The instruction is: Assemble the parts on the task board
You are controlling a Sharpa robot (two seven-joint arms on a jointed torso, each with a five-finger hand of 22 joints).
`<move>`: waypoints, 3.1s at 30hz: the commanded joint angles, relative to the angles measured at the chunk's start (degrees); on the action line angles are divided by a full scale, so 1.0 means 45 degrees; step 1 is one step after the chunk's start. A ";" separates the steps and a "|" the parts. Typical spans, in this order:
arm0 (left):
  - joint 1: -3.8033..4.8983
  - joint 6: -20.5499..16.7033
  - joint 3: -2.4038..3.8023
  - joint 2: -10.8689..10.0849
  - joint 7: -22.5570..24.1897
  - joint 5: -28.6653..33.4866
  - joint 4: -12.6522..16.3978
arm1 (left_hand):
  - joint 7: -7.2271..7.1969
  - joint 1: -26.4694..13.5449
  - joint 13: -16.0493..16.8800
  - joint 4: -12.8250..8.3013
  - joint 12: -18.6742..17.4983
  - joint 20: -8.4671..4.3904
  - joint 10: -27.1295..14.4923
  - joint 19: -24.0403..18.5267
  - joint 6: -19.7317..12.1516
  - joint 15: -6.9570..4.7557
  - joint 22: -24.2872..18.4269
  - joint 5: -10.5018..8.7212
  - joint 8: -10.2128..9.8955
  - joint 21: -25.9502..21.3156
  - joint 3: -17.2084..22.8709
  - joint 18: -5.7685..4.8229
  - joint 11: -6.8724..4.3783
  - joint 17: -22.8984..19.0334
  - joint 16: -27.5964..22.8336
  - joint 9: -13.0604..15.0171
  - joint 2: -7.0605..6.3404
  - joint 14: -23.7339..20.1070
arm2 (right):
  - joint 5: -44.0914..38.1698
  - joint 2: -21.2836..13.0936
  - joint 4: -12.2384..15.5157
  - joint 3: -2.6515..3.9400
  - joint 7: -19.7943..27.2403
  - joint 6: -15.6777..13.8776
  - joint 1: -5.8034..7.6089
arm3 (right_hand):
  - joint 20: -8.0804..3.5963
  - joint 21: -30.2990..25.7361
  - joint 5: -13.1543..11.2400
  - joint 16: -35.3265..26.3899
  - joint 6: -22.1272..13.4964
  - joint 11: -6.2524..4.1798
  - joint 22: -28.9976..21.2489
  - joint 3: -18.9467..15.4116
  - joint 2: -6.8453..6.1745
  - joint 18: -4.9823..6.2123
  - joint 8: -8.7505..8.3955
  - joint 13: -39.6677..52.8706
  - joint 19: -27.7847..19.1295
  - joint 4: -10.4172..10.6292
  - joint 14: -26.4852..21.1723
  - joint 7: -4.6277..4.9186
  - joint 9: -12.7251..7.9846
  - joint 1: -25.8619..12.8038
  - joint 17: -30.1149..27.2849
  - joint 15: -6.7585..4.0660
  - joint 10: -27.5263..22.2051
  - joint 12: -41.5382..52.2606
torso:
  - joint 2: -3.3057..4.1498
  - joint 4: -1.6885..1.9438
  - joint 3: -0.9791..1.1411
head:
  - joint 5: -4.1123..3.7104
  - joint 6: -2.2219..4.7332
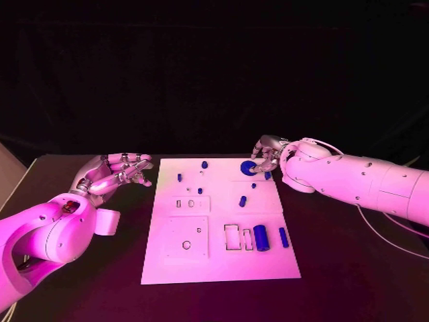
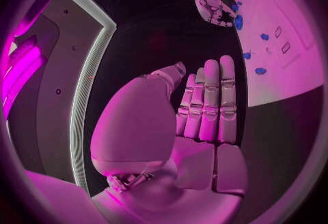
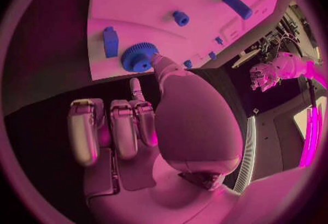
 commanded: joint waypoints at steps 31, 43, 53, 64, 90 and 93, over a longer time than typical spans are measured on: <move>0.0001 0.0234 0.0008 0.0031 0.0071 -0.0084 -0.0002 | -0.0024 -0.0117 0.0024 -0.0034 -0.0034 0.0018 -0.0116 -0.0136 -0.0096 -0.0026 0.0074 -0.0087 -0.0074 0.0168 0.0077 0.0136 -0.0012 0.0041 0.0108 0.0040 0.0013 -0.0093 | -0.0081 0.0364 -0.0554 -0.0035 -0.0066 0.0618 -0.0204 | 0.0134 0.0133 0.0766 0.0082 0.0027 0.0054 0.2482 0.0211 0.0475 -0.0158 0.0305 0.3349 0.0983 0.0256 0.1315 -0.0035 0.0049 0.0250 0.3292 0.0106 0.1348 0.0025 | -0.0003 0.0005 0.0010 | 0.0009 -0.0118; 0.0001 0.0248 0.0008 0.0039 0.0062 -0.0089 -0.0009 | -0.0024 -0.0117 0.0024 -0.0034 -0.0034 0.0018 -0.0116 -0.0136 -0.0096 -0.0026 0.0074 -0.0087 -0.0074 0.0168 0.0077 0.0136 -0.0012 0.0041 0.0108 0.0040 0.0013 -0.0093 | -0.0154 0.0354 -0.0367 -0.0047 0.0092 0.0041 -0.0222 | 0.0124 0.0197 0.0835 0.0081 0.0248 0.0022 0.2568 0.0666 0.0645 -0.0177 0.0422 0.3349 0.1008 0.0266 0.1314 -0.0070 0.0043 0.0368 0.3287 0.0083 0.1348 0.0025 | -0.0009 0.0012 0.0011 | -0.0004 -0.0120; 0.0000 0.0260 0.0008 0.0050 0.0062 -0.0091 -0.0025 | -0.0025 -0.0122 0.0025 -0.0042 -0.0033 0.0019 -0.0115 -0.0153 -0.0096 -0.0026 0.0090 -0.0087 -0.0073 0.0191 0.0088 0.0137 -0.0013 0.0047 0.0118 0.0047 0.0017 -0.0100 | -0.0851 0.0265 0.0235 -0.0048 0.0147 -0.1207 -0.0232 | 0.0040 0.0324 0.1071 0.0092 0.0742 -0.0110 0.2732 0.1172 0.0536 -0.0214 0.0516 0.3349 0.1070 0.0223 0.1326 -0.0223 0.0013 0.0374 0.3344 -0.0028 0.1348 0.0025 | -0.0017 0.0022 0.0008 | -0.0016 -0.0099; -0.0001 0.0254 0.0008 0.0038 0.0060 -0.0091 -0.0042 | -0.0025 -0.0122 0.0025 -0.0042 -0.0033 0.0019 -0.0115 -0.0153 -0.0096 -0.0026 0.0090 -0.0087 -0.0073 0.0191 0.0088 0.0137 -0.0013 0.0047 0.0118 0.0047 0.0017 -0.0100 | -0.2048 0.0044 0.1431 -0.0031 -0.0036 -0.2294 -0.0234 | -0.0033 0.0437 0.1140 0.0092 0.0993 -0.0188 0.2877 0.1514 0.0498 -0.0251 0.0523 0.3349 0.1129 0.0132 0.1326 -0.0302 -0.0004 0.0404 0.3344 -0.0106 0.1348 0.0025 | -0.0020 0.0004 0.0007 | 0.0025 -0.0063; -0.0001 0.0298 0.0008 0.0196 0.0062 -0.0093 -0.0089 | -0.0027 -0.0117 0.0027 -0.0059 -0.0031 0.0019 -0.0113 -0.0174 -0.0094 -0.0028 0.0111 -0.0085 -0.0072 0.0222 0.0108 0.0138 -0.0016 0.0054 0.0130 0.0056 0.0024 -0.0110 | -0.3737 0.2281 0.0802 -0.0064 -0.0332 -0.2269 -0.0581 | -0.0057 0.0498 0.1031 0.0092 0.1047 -0.0201 0.2955 0.1593 0.0398 -0.0270 0.0494 0.3349 0.1162 0.0119 0.1326 -0.0317 -0.0022 0.0327 0.3344 -0.0126 0.1348 0.0025 | 0.0028 0.0059 -0.0042 | 0.0108 -0.0027; -0.0001 0.0303 0.0008 0.0214 0.0063 -0.0093 -0.0094 | -0.0027 -0.0117 0.0027 -0.0059 -0.0031 0.0019 -0.0113 -0.0174 -0.0094 -0.0028 0.0111 -0.0085 -0.0072 0.0222 0.0108 0.0138 -0.0016 0.0054 0.0130 0.0056 0.0024 -0.0110 | -0.3745 0.2458 0.0626 -0.0068 -0.0335 -0.2205 -0.0640 | -0.0057 0.0498 0.1031 0.0092 0.1047 -0.0201 0.2955 0.1593 0.0398 -0.0270 0.0494 0.3349 0.1162 0.0119 0.1326 -0.0317 -0.0022 0.0327 0.3344 -0.0126 0.1348 0.0025 | 0.0034 0.0094 -0.0077 | 0.0097 -0.0043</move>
